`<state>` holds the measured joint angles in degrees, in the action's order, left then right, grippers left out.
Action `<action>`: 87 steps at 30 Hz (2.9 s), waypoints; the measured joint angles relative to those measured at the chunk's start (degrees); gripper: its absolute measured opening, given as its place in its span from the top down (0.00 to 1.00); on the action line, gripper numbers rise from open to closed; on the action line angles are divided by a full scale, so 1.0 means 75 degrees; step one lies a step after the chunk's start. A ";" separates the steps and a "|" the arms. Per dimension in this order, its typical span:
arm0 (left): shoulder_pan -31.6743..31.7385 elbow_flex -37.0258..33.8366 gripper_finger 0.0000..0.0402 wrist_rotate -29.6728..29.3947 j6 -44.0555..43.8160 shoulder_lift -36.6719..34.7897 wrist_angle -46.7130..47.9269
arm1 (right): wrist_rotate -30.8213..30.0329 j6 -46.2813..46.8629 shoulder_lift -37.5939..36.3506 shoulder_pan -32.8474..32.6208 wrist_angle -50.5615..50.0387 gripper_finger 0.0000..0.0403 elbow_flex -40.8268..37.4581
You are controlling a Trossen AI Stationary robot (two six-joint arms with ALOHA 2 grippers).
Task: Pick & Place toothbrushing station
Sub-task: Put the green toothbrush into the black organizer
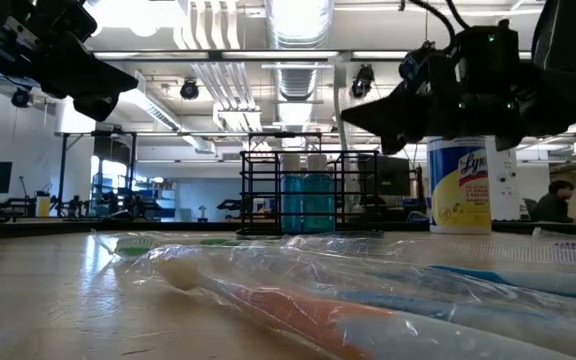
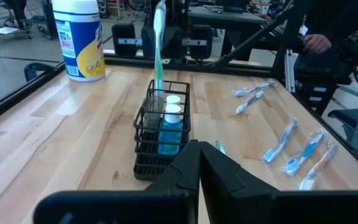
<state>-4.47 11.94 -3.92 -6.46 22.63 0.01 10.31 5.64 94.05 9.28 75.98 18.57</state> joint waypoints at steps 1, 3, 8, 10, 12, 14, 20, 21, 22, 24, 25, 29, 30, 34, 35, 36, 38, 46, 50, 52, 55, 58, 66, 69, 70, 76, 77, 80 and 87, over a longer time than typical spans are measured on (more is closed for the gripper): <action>0.0000 0.0000 0.97 0.0000 0.0000 0.0001 0.0001 | -0.0005 0.0002 0.0100 0.0000 0.0003 0.98 0.0003; 0.0000 0.0000 0.97 0.0000 0.0000 0.0000 0.0000 | -0.0003 0.0003 0.0317 0.0000 -0.0039 0.98 0.0044; -0.0001 0.0000 0.97 0.0000 -0.0059 0.0000 -0.0010 | 0.0006 0.0147 0.0815 0.0000 -0.0007 0.98 0.0277; 0.0000 0.0000 0.97 -0.0003 -0.0137 0.0000 -0.0044 | 0.0005 0.0330 0.0913 0.0000 0.0014 0.98 0.0329; 0.0000 0.0000 0.97 0.0000 -0.0134 0.0000 -0.0060 | 0.0006 0.0484 0.0978 0.0000 0.0039 0.98 0.0361; 0.0000 0.0000 0.97 -0.0003 -0.0135 0.0000 -0.0061 | 0.0017 0.0505 0.0953 0.0000 0.0017 0.97 0.0346; 0.0000 0.0000 0.97 0.0000 -0.0149 0.0000 -0.0058 | 0.0023 0.0519 0.0503 0.0000 -0.0130 0.84 0.0181; 0.0000 0.0000 0.97 -0.0002 -0.0157 0.0000 -0.0061 | 0.0023 0.0544 0.0407 0.0000 -0.0116 0.81 0.0176; 0.0000 0.0000 0.97 0.0000 -0.0160 0.0000 -0.0061 | 0.0020 0.0581 0.0319 0.0000 -0.0116 0.79 0.0163; 0.0000 0.0000 0.97 0.0000 -0.0192 0.0000 -0.0123 | 0.0020 0.0621 0.0139 0.0000 -0.0311 0.74 0.0146; 0.0000 0.0000 0.97 0.0001 -0.0201 0.0000 -0.0186 | 0.0020 0.0620 0.0031 0.0000 -0.0451 0.72 0.0149; 0.0000 0.0000 0.97 0.0000 -0.0207 0.0000 -0.0297 | -0.0002 0.0363 -0.0580 0.0000 -0.1276 0.66 0.0231; -0.0001 0.0000 0.97 0.0003 -0.0207 0.0000 -0.0317 | -0.0050 0.0246 -0.0765 -0.0003 -0.1540 0.65 0.0245; 0.0000 0.0000 0.97 0.0000 -0.0333 0.0000 -0.0345 | -0.0384 -0.0076 -0.1643 -0.0005 -0.3035 0.63 0.0519; 0.0000 0.0000 0.97 0.0000 -0.0337 0.0000 -0.0345 | -0.0405 -0.0148 -0.1891 -0.0003 -0.3576 0.63 0.0660; 0.0000 0.0000 0.97 0.0000 -0.0338 0.0000 -0.0349 | -0.0418 -0.0209 -0.2118 -0.0005 -0.4173 0.63 0.0846; 0.0000 0.0000 0.97 0.0000 -0.0344 0.0000 -0.0347 | -0.0619 -0.0391 -0.2546 -0.0082 -0.5422 0.63 0.1257; 0.0000 0.0000 0.97 0.0000 -0.0414 0.0003 -0.0379 | -0.1434 -0.1144 -0.3384 -0.0786 -0.9305 0.64 0.3111; -0.0003 0.0000 0.97 0.0016 -0.0535 0.0001 -0.0376 | -0.1437 -0.1210 -0.3393 -0.1166 -0.9745 0.64 0.3564; -0.0003 0.0000 0.97 0.0024 -0.0536 0.0003 -0.0374 | -0.1437 -0.1212 -0.3376 -0.1345 -0.9757 0.64 0.3702; -0.0003 0.0000 0.97 0.0029 -0.0542 -0.0002 -0.0373 | -0.1440 -0.1206 -0.3376 -0.1593 -0.9760 0.65 0.3873; -0.0003 0.0000 0.97 0.0035 -0.0562 -0.0003 -0.0373 | -0.1440 -0.1110 -0.3367 -0.1838 -0.9779 0.67 0.3983; -0.0003 0.0000 0.97 0.0035 -0.0562 -0.0002 -0.0373 | -0.1441 -0.0973 -0.2259 -0.2437 -1.0172 0.72 0.4784; -0.0003 0.0000 0.97 0.0035 -0.0565 0.0000 -0.0360 | -0.1440 -0.0982 -0.1441 -0.2576 -1.0388 0.73 0.5389; -0.0003 0.0000 0.97 0.0043 -0.0565 0.0000 -0.0335 | -0.1441 -0.1007 -0.1134 -0.2606 -1.0487 0.74 0.5651; -0.0003 0.0000 0.97 -0.0044 -0.0549 0.0000 -0.0448 | -0.1257 -0.1298 0.0814 -0.2658 -1.2262 0.77 0.7657; -0.0003 0.0002 0.97 -0.0179 -0.0537 0.0000 -0.0470 | -0.1238 -0.1352 0.1157 -0.2655 -1.2643 0.78 0.8036; 0.0000 0.0003 0.97 -0.0335 -0.0560 0.0000 -0.0615 | -0.1160 -0.1488 0.2084 -0.2654 -1.3472 0.80 0.9108; -0.0001 0.0003 0.97 -0.0331 -0.0781 -0.0009 -0.0753 | -0.0663 -0.1582 0.3862 -0.2637 -1.4686 0.79 1.1000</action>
<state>-4.48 11.97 -6.41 -12.32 22.57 -5.64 5.33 -6.22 123.01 -10.50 -34.17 101.07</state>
